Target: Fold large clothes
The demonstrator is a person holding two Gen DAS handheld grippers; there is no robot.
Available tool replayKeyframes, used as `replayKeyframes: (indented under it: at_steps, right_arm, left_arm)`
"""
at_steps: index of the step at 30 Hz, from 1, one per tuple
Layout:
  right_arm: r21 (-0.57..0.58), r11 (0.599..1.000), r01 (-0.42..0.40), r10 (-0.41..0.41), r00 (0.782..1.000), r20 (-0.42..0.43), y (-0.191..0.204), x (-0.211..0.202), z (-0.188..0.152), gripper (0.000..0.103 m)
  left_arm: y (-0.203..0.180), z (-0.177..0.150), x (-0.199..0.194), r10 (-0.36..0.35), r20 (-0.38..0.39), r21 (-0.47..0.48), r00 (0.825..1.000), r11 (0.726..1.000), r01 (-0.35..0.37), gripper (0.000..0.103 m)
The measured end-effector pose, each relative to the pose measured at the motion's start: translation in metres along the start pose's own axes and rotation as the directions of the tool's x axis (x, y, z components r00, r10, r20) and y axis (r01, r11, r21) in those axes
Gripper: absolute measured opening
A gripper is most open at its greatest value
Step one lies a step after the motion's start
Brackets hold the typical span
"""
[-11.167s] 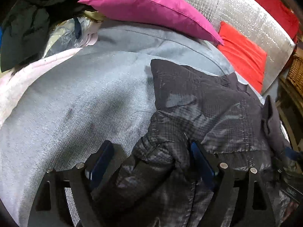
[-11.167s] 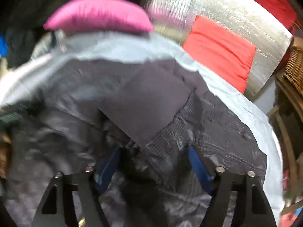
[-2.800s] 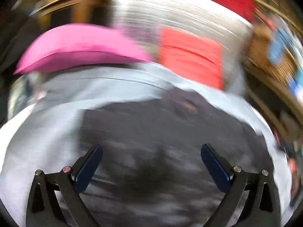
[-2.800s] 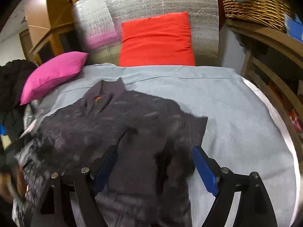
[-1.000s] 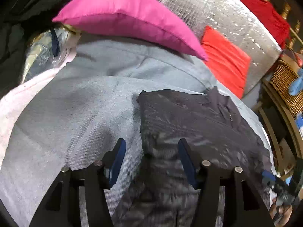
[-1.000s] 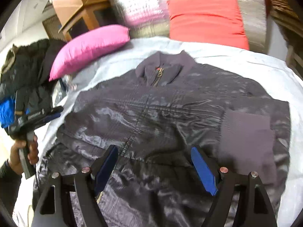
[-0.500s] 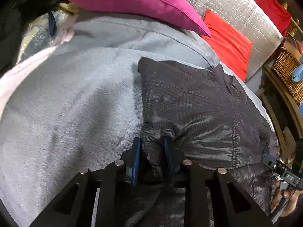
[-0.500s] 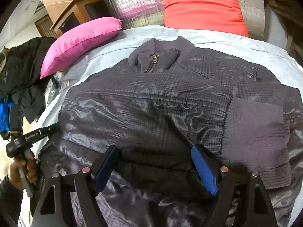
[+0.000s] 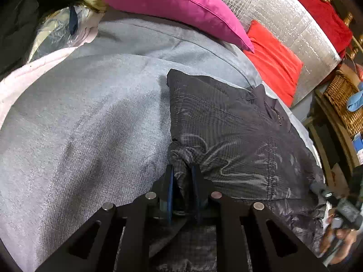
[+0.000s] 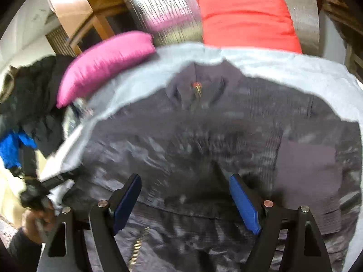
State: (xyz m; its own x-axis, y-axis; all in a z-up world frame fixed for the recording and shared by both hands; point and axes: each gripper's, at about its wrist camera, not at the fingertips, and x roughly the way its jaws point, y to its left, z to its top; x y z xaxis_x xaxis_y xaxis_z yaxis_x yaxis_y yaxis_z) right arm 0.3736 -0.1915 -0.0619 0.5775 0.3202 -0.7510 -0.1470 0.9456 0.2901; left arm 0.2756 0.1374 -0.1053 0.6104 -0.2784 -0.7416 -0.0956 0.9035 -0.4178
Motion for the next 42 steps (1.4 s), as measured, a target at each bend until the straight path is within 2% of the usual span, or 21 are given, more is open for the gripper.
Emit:
replayKeyframes:
  at_steps: [2, 4, 7, 8, 9, 12, 16, 19, 20, 21, 23, 25, 26, 28, 32, 33, 35, 38, 41, 42]
  right_arm:
    - [0.003, 1.000, 0.019, -0.019, 1.000, 0.021, 0.004, 0.000, -0.001, 0.083]
    - [-0.035, 0.999, -0.017, 0.019, 0.997, 0.072, 0.020, -0.015, 0.001, 0.083]
    - [-0.185, 0.980, -0.068, 0.088, 0.991, 0.103, 0.070, -0.028, 0.004, 0.083]
    - [-0.271, 0.958, -0.091, 0.120, 0.988, 0.093, 0.097, -0.029, 0.001, 0.083]
    - [-0.323, 0.940, -0.113, 0.146, 0.986, 0.078, 0.115, -0.026, -0.002, 0.083]
    - [-0.409, 0.895, -0.176, 0.203, 0.979, 0.024, 0.157, -0.008, -0.014, 0.083]
    - [-0.438, 0.861, -0.259, 0.270, 0.962, -0.037, 0.188, 0.018, -0.026, 0.083]
    - [-0.472, 0.824, -0.313, 0.317, 0.945, -0.074, 0.210, 0.032, -0.037, 0.082]
    - [-0.486, 0.813, -0.322, 0.323, 0.943, -0.084, 0.216, 0.038, -0.038, 0.082]
    - [-0.497, 0.805, -0.325, 0.324, 0.942, -0.090, 0.222, 0.042, -0.039, 0.082]
    - [-0.512, 0.794, -0.328, 0.320, 0.941, -0.107, 0.231, 0.053, -0.040, 0.082]
    - [-0.487, 0.792, -0.369, 0.326, 0.929, -0.174, 0.232, 0.072, -0.038, 0.082]
    - [-0.454, 0.791, -0.410, 0.330, 0.911, -0.249, 0.231, 0.087, -0.042, 0.081]
    - [-0.412, 0.796, -0.444, 0.321, 0.886, -0.334, 0.224, 0.110, -0.051, 0.080]
    - [-0.253, 0.820, -0.513, 0.431, 0.845, -0.315, 0.196, 0.116, -0.047, 0.075]
    - [-0.240, 0.824, -0.514, 0.435, 0.844, -0.313, 0.194, 0.113, -0.045, 0.075]
    - [-0.263, 0.803, -0.534, 0.461, 0.838, -0.293, 0.197, 0.096, -0.043, 0.075]
    - [-0.265, 0.775, -0.574, 0.532, 0.819, -0.218, 0.197, 0.068, -0.030, 0.075]
    - [-0.243, 0.801, -0.548, 0.522, 0.837, -0.164, 0.191, 0.076, -0.017, 0.075]
    - [-0.185, 0.809, -0.558, 0.528, 0.828, -0.189, 0.186, 0.091, -0.015, 0.075]
  left_arm:
    - [0.003, 0.000, 0.002, -0.021, 0.003, -0.008, 1.000, 1.000, 0.021, 0.018]
    - [0.008, 0.000, 0.005, -0.040, 0.000, -0.014, 0.999, 0.999, 0.040, 0.022]
    - [0.016, 0.005, 0.006, -0.072, -0.019, -0.064, 0.997, 0.995, 0.071, 0.037]
    - [0.019, 0.008, 0.006, -0.081, -0.030, -0.086, 0.996, 0.993, 0.078, 0.048]
    - [0.025, 0.013, 0.004, -0.102, -0.033, -0.125, 0.994, 0.987, 0.097, 0.055]
    - [0.033, 0.035, 0.000, -0.148, -0.011, -0.167, 0.989, 0.975, 0.144, 0.056]
    - [0.032, 0.076, 0.016, -0.212, -0.065, -0.137, 0.975, 0.970, 0.202, 0.056]
    - [0.025, 0.095, 0.039, -0.228, -0.127, -0.101, 0.965, 0.971, 0.216, 0.054]
    - [0.022, 0.097, 0.047, -0.232, -0.148, -0.081, 0.961, 0.972, 0.222, 0.046]
    - [0.019, 0.100, 0.056, -0.227, -0.175, -0.063, 0.958, 0.974, 0.219, 0.031]
    - [0.016, 0.102, 0.067, -0.203, -0.214, -0.010, 0.955, 0.979, 0.205, 0.021]
    - [0.007, 0.106, 0.069, -0.174, -0.223, 0.072, 0.959, 0.978, 0.195, 0.014]
    - [0.003, 0.107, 0.068, -0.165, -0.223, 0.098, 0.961, 0.977, 0.191, 0.012]
    - [-0.004, 0.112, 0.066, -0.155, -0.232, 0.154, 0.960, 0.969, 0.194, 0.011]
    - [-0.009, 0.112, 0.071, -0.112, -0.248, 0.245, 0.962, 0.954, 0.174, 0.011]
    - [-0.008, 0.111, 0.072, -0.110, -0.247, 0.246, 0.963, 0.954, 0.172, 0.011]
    - [-0.003, 0.111, 0.073, -0.127, -0.245, 0.238, 0.961, 0.953, 0.187, 0.011]
    - [0.001, 0.112, 0.074, -0.152, -0.249, 0.230, 0.957, 0.950, 0.210, 0.011]
    - [0.002, 0.112, 0.072, -0.158, -0.253, 0.235, 0.955, 0.947, 0.219, 0.011]
    - [0.001, 0.112, 0.072, -0.158, -0.253, 0.236, 0.955, 0.947, 0.219, 0.011]
